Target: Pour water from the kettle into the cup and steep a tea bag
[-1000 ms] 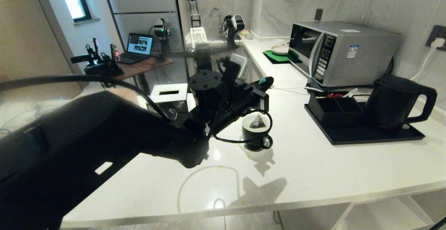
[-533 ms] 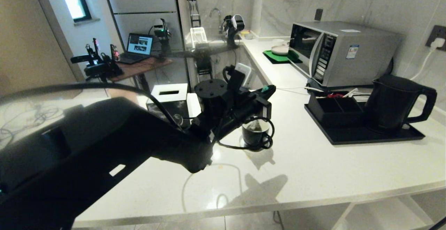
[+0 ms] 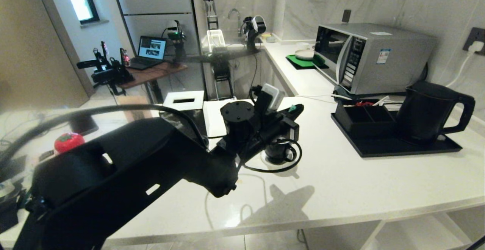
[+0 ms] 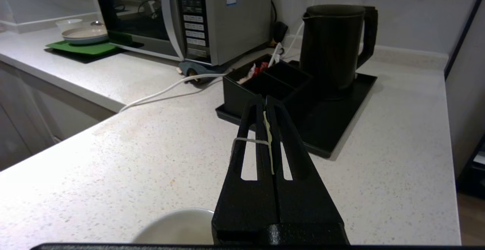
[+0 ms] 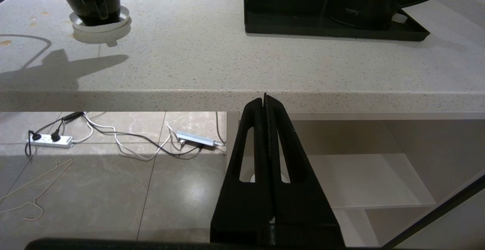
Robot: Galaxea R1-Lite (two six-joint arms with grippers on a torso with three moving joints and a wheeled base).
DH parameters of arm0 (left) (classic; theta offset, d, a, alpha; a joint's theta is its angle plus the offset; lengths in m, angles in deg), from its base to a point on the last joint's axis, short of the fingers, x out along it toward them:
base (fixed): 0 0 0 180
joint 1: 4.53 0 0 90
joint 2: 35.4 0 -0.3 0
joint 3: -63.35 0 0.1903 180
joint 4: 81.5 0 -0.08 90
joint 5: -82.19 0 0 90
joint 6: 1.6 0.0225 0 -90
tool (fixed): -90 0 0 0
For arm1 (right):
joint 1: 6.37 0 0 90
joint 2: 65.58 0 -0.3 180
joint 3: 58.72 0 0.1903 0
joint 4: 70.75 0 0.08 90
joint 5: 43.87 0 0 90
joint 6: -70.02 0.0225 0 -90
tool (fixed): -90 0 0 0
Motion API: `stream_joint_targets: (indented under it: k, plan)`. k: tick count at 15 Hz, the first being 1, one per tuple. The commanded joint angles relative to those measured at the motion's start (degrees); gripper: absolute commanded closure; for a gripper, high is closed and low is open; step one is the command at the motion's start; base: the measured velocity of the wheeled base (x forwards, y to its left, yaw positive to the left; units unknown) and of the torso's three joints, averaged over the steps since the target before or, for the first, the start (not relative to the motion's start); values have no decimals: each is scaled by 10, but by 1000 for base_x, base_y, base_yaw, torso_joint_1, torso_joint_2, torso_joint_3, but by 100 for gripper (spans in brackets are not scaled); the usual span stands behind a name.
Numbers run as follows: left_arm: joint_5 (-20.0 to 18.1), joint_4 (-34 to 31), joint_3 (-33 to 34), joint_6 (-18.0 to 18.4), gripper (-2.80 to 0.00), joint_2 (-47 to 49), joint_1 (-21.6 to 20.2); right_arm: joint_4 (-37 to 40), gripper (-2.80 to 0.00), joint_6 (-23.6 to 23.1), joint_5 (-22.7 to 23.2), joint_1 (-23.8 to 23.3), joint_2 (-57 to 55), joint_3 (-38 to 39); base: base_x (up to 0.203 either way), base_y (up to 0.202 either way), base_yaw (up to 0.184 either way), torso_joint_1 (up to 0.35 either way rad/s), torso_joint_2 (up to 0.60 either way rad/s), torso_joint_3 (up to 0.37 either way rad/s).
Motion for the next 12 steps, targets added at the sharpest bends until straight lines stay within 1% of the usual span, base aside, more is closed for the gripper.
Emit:
stream_joint_targets:
  k: [1,7,12]
  plan:
    - [-1,8,0,0,0,25,-1,0,0,-1,0,0,-1,0,0,0,0,0,0,0]
    - [-1,9,0,0,0,45,-10,0,0,-1,0,0,-1,0,0,0,0,0,0,0]
    - [-1,53,1,-1,0,68,-23,0,0,-1,0,0,-1,0,0,0,0,0,0,0]
